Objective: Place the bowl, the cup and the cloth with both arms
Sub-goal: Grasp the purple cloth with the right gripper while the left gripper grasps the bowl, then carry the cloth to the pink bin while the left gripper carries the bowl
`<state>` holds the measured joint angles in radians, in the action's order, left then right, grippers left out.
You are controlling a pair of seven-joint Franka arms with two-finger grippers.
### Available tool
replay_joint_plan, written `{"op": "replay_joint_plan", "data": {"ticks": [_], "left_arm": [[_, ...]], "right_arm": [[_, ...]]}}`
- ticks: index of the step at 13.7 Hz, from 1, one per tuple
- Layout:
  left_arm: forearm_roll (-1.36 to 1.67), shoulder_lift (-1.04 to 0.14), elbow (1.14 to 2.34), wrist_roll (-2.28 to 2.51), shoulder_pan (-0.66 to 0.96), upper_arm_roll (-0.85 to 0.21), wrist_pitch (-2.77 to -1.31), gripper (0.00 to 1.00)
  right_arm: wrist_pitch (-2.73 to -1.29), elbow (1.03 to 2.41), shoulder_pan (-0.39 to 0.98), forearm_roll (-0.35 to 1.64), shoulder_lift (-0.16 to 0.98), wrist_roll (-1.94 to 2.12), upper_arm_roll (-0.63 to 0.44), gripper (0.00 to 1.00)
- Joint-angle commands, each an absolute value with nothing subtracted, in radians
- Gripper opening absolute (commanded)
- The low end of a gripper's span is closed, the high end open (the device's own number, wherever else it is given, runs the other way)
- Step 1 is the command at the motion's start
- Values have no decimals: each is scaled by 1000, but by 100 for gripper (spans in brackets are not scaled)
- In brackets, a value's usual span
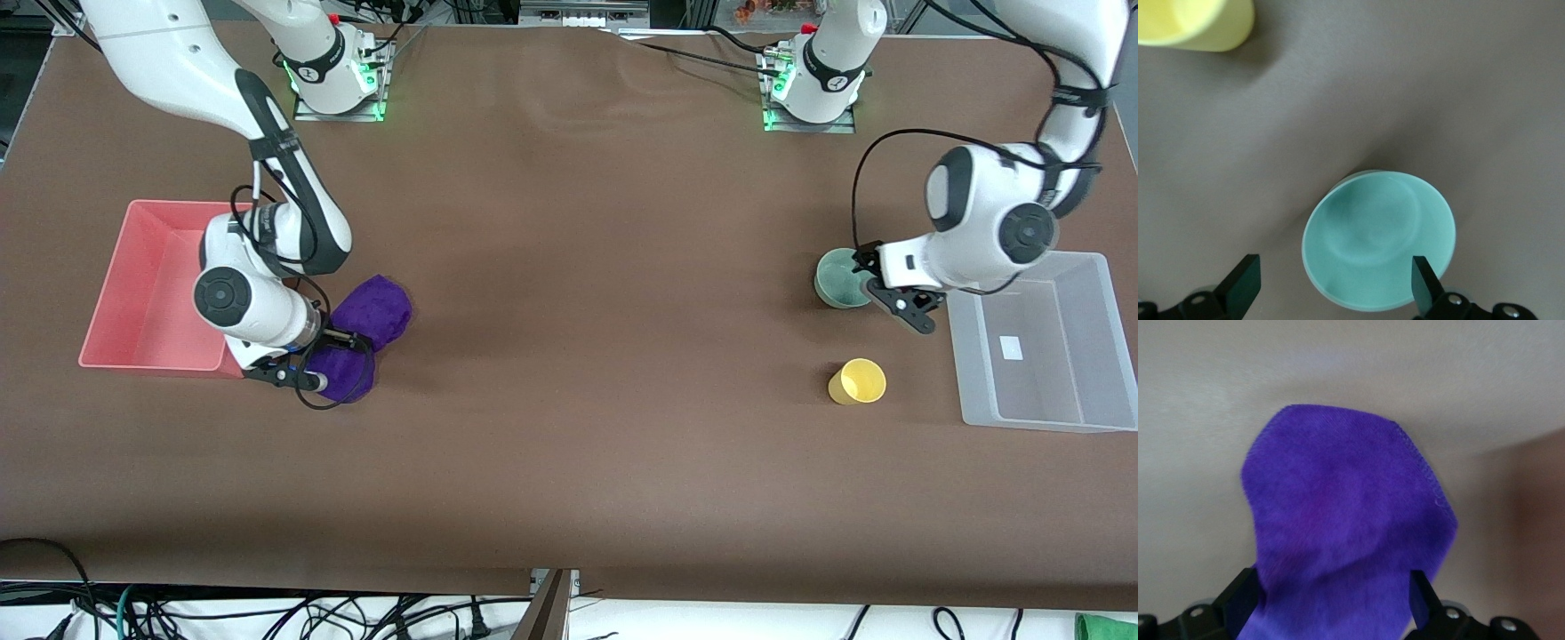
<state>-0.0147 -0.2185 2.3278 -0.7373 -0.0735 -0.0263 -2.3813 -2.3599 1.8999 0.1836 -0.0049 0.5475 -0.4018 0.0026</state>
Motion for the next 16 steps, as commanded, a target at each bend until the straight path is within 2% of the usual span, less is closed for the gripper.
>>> {"op": "replay_joint_plan", "data": {"ticks": [1,2,4,5,6,7,8,11,12,13,16], "left_arm": [[-12,-244,2387,-822,-77,-29,-2500,88],[-12,-253,2387,-863,-78,-29,-2517,76],[-12,-276,2387,-894,-84,-29,-2549,28],[-12,-281,2387,-902,-84,-29,-2556,8],[-12,-297,2387,-905,-84,-29,-2574,0],[-12,-308,2385,-908,-84,-29,-2592,0],[-12,-305,2381,-926,-84,-29,-2594,0],[-12,-260,2353,-979,-95,-25,-2573,0],[-12,-235,2329,-998,-104,-26,-2525,0],[-11,-220,2269,-1009,-106,-23,-2428,0],[-12,-264,1984,-1040,-155,-15,-2063,0]], "right_arm": [[-2421,1950,192,-8,545,-465,3,100],[-2422,1954,196,-8,548,-492,5,100],[-2424,1956,199,-8,557,-521,23,99],[-2421,1956,199,-8,557,-531,25,85],[-2418,1957,199,-8,558,-529,25,57],[-2415,1956,199,-8,561,-525,25,24],[-2413,1956,199,-8,561,-528,26,0],[-2413,1950,199,-8,561,-514,29,0],[-2413,1947,201,-8,558,-509,29,0],[-2396,1944,201,-9,551,-503,29,0],[-2252,1876,195,-12,509,-450,29,0]]}}
